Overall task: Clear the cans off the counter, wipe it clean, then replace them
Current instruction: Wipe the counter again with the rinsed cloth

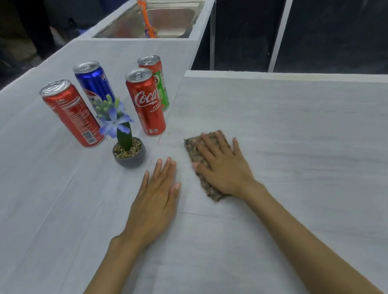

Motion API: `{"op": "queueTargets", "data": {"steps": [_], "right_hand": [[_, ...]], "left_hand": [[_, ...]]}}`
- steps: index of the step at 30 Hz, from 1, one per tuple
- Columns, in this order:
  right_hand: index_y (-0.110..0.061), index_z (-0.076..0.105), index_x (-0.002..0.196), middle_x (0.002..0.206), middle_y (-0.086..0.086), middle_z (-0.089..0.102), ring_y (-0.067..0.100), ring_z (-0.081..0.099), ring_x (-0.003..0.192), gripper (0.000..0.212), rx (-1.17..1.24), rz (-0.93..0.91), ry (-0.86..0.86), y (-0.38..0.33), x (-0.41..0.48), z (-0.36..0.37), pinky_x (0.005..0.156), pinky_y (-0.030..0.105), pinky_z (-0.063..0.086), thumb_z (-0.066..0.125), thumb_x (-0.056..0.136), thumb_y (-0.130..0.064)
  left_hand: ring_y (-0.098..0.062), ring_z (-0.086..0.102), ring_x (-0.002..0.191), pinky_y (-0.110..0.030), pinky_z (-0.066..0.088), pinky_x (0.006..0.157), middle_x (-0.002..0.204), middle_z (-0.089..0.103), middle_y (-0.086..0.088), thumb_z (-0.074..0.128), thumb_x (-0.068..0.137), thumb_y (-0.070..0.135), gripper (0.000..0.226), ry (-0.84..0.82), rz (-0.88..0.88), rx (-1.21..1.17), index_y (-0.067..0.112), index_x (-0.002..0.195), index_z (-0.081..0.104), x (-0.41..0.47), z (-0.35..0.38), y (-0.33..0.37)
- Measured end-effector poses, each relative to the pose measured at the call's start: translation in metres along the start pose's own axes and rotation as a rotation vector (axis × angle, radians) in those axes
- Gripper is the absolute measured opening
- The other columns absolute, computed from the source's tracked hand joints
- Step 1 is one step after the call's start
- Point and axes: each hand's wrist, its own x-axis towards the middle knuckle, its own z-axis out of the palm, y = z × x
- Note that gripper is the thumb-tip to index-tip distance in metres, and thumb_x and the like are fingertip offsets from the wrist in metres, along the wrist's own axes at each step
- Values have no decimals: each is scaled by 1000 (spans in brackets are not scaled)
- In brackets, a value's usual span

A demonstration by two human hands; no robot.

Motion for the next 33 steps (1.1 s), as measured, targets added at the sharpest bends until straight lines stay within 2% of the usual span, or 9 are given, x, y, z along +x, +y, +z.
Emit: {"op": "queueTargets", "data": {"steps": [3,6,8,12,14,16,23,28,33], "right_hand": [[-35,-5,146,155,-14,-10,12,-20,142,60,25,-121,32,-50,-67,17,112,42,-20,19,94,-54],[-43,-15,139,151,-20,-17,7,-25,140,56,-1,-96,28,-56,-121,18,110,42,-25,15,94,-56],[-43,-13,141,152,-21,-16,7,-24,140,57,-21,67,51,-31,-148,12,109,44,-24,15,93,-56],[-33,3,148,157,-11,-6,15,-14,144,58,-6,620,108,18,-184,-7,113,53,-14,21,95,-52],[-27,5,149,158,-6,-5,21,-13,145,60,12,745,131,8,-177,-7,114,54,-11,20,96,-50],[-24,4,149,158,-3,-6,25,-13,144,60,11,717,142,-24,-157,1,114,54,-10,19,96,-49],[-28,-1,148,158,-1,-5,23,-15,144,57,6,199,181,-186,-109,54,109,46,-21,15,96,-46],[-25,-5,148,157,2,-12,24,-19,143,55,98,243,173,-220,-91,61,112,43,-20,14,98,-39],[-18,-18,145,154,6,-24,29,-26,140,67,62,266,109,-250,-68,67,113,46,-19,25,96,-36]], "left_hand": [[5,-17,138,-18,-14,113,154,-6,15,17,99,36,53,10,18,24,23,147,1,-25,-3,-10],[0,-17,139,-23,-14,115,155,-5,11,17,99,35,53,-3,68,75,20,148,1,-46,-6,-17],[0,-18,139,-23,-16,114,155,-7,11,14,98,37,54,-9,104,105,21,148,-1,-57,-7,-19],[1,-19,137,-25,-17,113,156,-7,10,12,98,38,54,-22,136,127,20,147,-2,-77,-11,-27],[0,-19,137,-25,-18,112,156,-8,8,12,99,36,53,-32,132,132,20,147,-3,-89,-11,-33],[-2,-18,139,-25,-19,111,156,-8,8,12,99,36,53,-37,121,131,20,147,-4,-100,-12,-41],[-1,-13,141,-25,-17,113,156,-2,10,13,99,36,52,17,55,11,22,147,2,-107,-27,-72],[-1,-11,141,-26,-16,114,157,2,9,15,100,34,50,53,29,-17,21,147,5,-98,-45,-84],[-2,-9,142,-28,-15,115,157,3,9,16,100,34,51,71,-24,-27,21,147,6,-90,-60,-98]]}}
